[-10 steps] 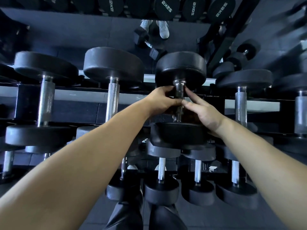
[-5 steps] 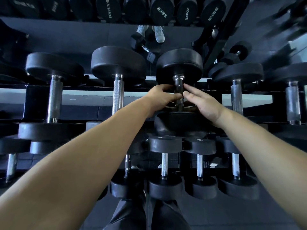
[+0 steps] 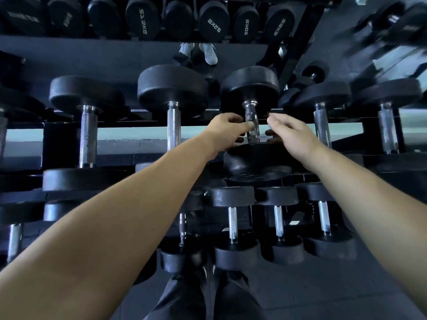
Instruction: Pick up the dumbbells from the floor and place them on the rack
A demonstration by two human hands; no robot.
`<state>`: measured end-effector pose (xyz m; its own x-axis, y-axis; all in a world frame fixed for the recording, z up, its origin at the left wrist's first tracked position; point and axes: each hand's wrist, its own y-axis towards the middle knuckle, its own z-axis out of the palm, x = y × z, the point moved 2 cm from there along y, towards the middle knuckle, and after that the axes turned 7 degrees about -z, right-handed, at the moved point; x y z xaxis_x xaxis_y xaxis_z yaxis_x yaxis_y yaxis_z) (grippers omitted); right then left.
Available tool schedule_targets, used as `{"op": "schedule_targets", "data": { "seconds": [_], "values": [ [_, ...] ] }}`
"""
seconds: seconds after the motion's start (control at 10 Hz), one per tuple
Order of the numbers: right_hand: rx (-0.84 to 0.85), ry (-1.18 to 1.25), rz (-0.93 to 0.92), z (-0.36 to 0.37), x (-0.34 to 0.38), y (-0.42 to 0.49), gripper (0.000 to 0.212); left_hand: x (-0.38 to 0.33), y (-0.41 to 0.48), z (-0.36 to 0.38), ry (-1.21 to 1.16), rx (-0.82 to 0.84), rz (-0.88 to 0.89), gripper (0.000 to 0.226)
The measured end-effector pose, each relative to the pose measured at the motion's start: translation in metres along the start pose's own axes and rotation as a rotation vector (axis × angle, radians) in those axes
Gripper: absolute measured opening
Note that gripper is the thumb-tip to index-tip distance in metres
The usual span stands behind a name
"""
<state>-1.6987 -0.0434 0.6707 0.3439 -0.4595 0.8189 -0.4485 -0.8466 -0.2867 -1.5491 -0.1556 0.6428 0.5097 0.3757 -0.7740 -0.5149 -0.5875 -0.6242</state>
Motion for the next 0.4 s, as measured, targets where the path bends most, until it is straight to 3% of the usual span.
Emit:
{"op": "schedule_targets", "data": {
  "seconds": [0.1,0.3,0.4],
  "values": [
    [-0.039,-0.041,-0.034,-0.002,0.006,-0.012,0.048,-0.003,-0.008,-0.001,0.027,-0.020,0.059,0.038],
    [-0.107,-0.091,-0.172,-0.006,0.018,-0.043,0.046,0.000,-0.029,-0.012,0.043,-0.106,0.154,0.048],
    [-0.176,-0.136,-0.267,-0.006,0.010,-0.058,0.046,0.008,-0.042,-0.016,0.022,-0.175,0.202,0.041]
  ]
}}
